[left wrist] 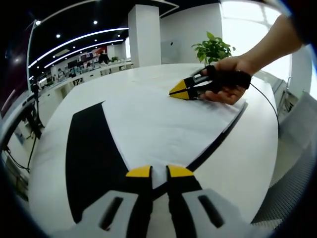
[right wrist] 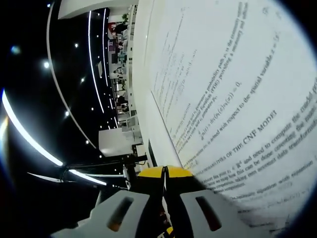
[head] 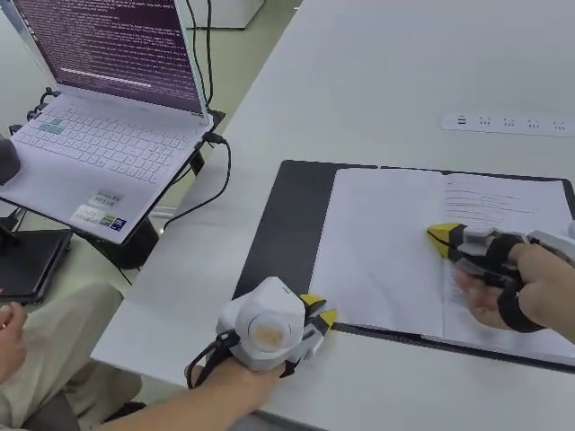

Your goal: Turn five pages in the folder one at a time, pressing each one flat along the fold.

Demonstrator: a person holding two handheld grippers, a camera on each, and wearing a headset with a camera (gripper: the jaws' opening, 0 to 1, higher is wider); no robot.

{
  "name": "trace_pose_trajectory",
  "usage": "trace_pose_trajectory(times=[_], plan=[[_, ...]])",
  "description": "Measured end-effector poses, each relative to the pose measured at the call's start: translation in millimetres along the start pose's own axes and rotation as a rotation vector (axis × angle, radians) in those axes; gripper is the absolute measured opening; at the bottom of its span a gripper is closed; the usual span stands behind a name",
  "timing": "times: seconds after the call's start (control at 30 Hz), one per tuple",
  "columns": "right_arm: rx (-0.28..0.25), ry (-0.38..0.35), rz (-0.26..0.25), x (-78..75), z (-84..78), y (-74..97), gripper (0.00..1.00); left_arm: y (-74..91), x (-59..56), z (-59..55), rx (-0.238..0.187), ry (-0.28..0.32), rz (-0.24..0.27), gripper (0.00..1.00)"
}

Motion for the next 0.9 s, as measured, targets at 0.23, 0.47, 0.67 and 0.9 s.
trace_pose_trajectory(times=[0.23,0.47,0.67,0.9], plan=[[0.018,0.025,-0.016,-12.5,-17.8,10.2,0.0,0.2,1.0,-1.2,0.001,0.004,0.001,0.09],[0.036,0.037,-0.012,-24.5,-42.0,24.8,0.0,1.0,0.9,-1.8,-0.001,0.008,0.002,0.09],[0.051,0.053,-0.015,-33.6,-56.1,32.7,0.0,1.7,0.2,-1.3,-0.004,0.007,0.001,0.09],[0.067,0.056,-0.012,-43.9,-70.8,42.5,0.0,2.3,-0.4,-0.3,-0.006,0.011,0.001,0.09]])
Point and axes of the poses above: the centre of the closed fingertips' face, and the gripper's own axes: y roughly backward along the fingers, x roughly to its left, z roughly out of its top, the point moved 1 cm from there along y, roughly backward along the fingers, and after that the axes turned 12 degrees about -z, right-handed, at the moved point
